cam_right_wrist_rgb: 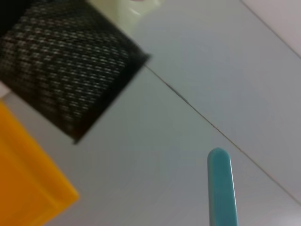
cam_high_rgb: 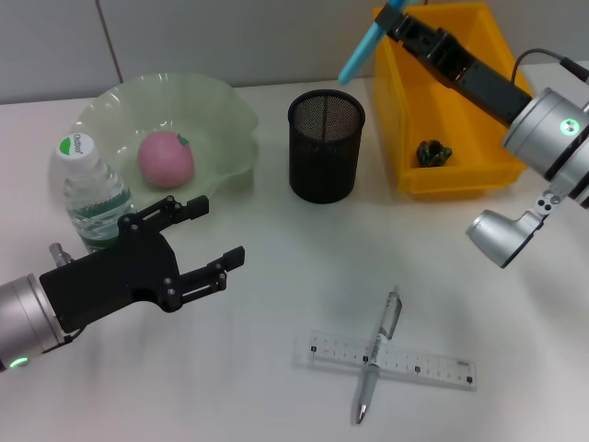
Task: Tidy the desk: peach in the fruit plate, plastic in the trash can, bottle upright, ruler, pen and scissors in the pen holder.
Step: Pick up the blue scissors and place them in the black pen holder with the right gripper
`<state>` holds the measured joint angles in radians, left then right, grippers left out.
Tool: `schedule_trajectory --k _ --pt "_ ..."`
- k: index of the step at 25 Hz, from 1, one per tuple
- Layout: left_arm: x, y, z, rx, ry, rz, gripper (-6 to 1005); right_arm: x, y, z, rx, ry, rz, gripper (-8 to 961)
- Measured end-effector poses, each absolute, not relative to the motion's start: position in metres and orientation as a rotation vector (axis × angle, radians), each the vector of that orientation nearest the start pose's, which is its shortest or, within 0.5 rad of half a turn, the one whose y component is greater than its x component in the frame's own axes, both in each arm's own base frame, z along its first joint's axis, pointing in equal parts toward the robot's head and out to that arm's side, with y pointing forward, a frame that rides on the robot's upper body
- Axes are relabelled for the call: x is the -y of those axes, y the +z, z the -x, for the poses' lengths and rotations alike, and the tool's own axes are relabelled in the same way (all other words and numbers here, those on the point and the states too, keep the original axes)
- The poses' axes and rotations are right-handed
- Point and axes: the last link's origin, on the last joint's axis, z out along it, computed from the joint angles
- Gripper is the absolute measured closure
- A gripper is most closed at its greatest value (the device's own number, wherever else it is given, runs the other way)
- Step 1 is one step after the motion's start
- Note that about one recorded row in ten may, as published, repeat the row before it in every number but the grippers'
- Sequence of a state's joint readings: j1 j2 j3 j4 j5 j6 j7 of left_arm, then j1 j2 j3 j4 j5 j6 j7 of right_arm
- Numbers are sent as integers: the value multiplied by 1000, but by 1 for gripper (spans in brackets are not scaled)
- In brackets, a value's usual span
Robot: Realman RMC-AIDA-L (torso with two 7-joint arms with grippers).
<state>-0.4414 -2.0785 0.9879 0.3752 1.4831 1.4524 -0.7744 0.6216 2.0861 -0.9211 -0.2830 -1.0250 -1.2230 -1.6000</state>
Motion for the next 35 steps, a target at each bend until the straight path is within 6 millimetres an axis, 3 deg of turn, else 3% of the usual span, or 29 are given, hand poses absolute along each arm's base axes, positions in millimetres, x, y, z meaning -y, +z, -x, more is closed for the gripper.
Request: schedule_trajectory --k 19,35 --pt "-303 -47 267 219 -885 2529 219 -405 -20 -231 1887 -725 924 718" --pt "-305 -49 266 228 -880 2534 219 -401 -33 -231 1959 -727 912 718"
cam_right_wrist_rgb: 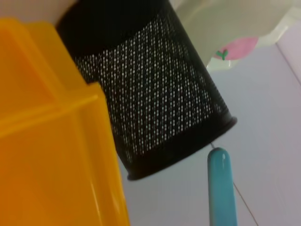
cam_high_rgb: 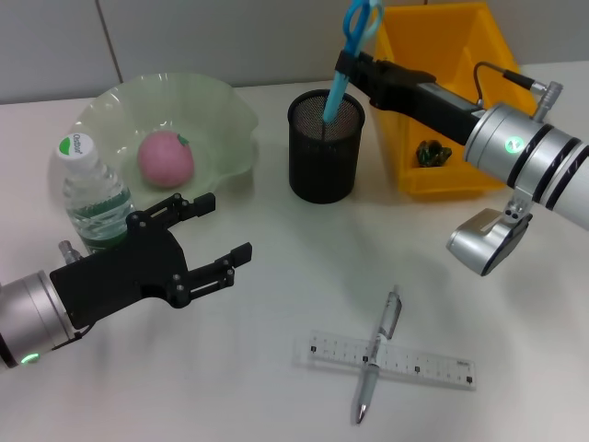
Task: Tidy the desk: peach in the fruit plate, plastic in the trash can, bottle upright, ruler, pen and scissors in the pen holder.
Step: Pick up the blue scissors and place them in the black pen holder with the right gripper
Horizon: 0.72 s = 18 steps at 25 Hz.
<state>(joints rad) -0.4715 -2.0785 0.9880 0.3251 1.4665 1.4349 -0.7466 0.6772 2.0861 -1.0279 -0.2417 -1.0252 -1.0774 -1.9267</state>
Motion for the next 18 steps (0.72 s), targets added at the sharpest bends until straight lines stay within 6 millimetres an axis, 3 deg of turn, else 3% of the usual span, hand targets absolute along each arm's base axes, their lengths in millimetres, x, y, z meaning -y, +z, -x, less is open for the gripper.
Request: schedule_trajectory --k 18 --pt "-304 -49 267 224 -877 2534 219 -403 -39 -233 1986 -756 922 718"
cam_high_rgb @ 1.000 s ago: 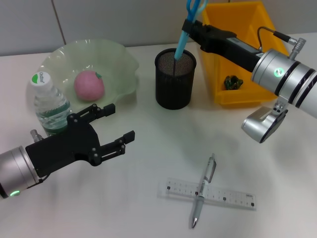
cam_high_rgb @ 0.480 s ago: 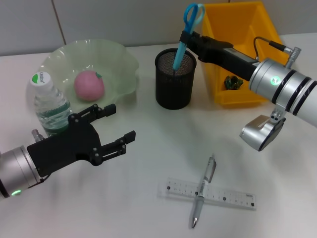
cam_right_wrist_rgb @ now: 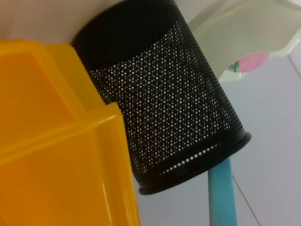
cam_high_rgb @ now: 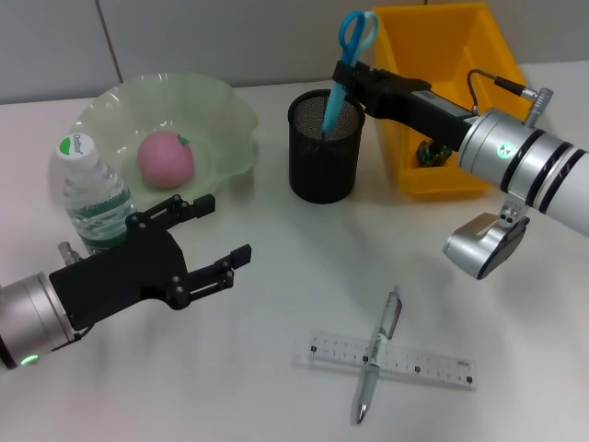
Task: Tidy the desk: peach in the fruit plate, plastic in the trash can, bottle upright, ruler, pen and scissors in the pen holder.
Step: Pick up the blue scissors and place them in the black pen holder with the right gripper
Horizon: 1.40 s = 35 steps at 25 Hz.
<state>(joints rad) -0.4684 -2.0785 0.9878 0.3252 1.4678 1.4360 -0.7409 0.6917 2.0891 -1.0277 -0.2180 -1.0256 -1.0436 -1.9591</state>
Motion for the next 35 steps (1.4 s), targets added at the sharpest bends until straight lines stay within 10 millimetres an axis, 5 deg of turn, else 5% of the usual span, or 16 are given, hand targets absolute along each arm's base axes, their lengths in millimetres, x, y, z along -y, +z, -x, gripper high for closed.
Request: schedule_trajectory --k 18,35 --pt "-302 -48 268 222 -877 2534 219 -403 -47 -231 1982 -735 967 717" --pt "-304 -47 268 215 -877 2528 219 -407 -45 -227 1945 -731 971 495"
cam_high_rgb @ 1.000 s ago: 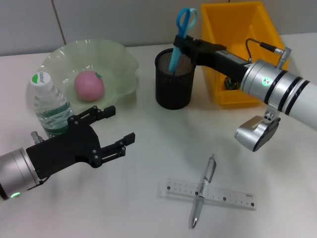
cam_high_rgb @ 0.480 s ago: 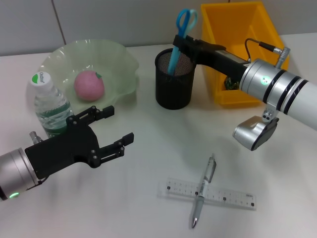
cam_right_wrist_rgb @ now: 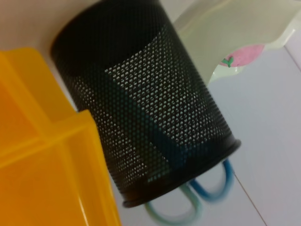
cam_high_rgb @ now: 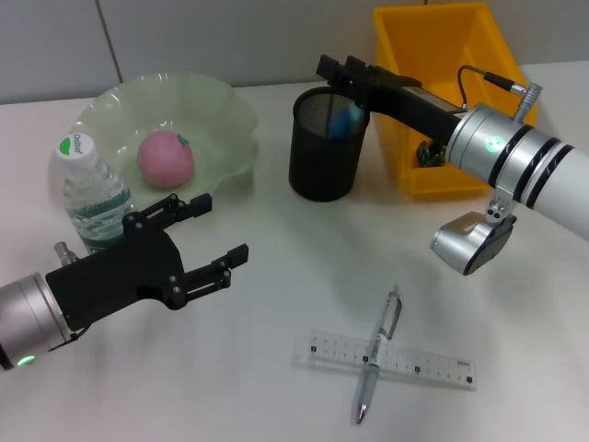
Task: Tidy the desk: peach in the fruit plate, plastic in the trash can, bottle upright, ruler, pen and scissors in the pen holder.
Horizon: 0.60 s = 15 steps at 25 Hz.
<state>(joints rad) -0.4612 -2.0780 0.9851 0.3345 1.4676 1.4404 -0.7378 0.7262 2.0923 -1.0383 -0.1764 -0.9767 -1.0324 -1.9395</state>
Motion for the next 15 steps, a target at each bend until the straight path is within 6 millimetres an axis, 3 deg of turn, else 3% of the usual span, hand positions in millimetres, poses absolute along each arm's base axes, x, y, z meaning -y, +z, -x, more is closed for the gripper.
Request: schedule_trajectory --k 5,15 --pt "-304 -47 267 214 -880 2524 219 -405 -44 -226 1927 -718 970 371" --pt "-305 -46 266 209 -883 2525 219 -403 -33 -223 1772 -680 983 353"
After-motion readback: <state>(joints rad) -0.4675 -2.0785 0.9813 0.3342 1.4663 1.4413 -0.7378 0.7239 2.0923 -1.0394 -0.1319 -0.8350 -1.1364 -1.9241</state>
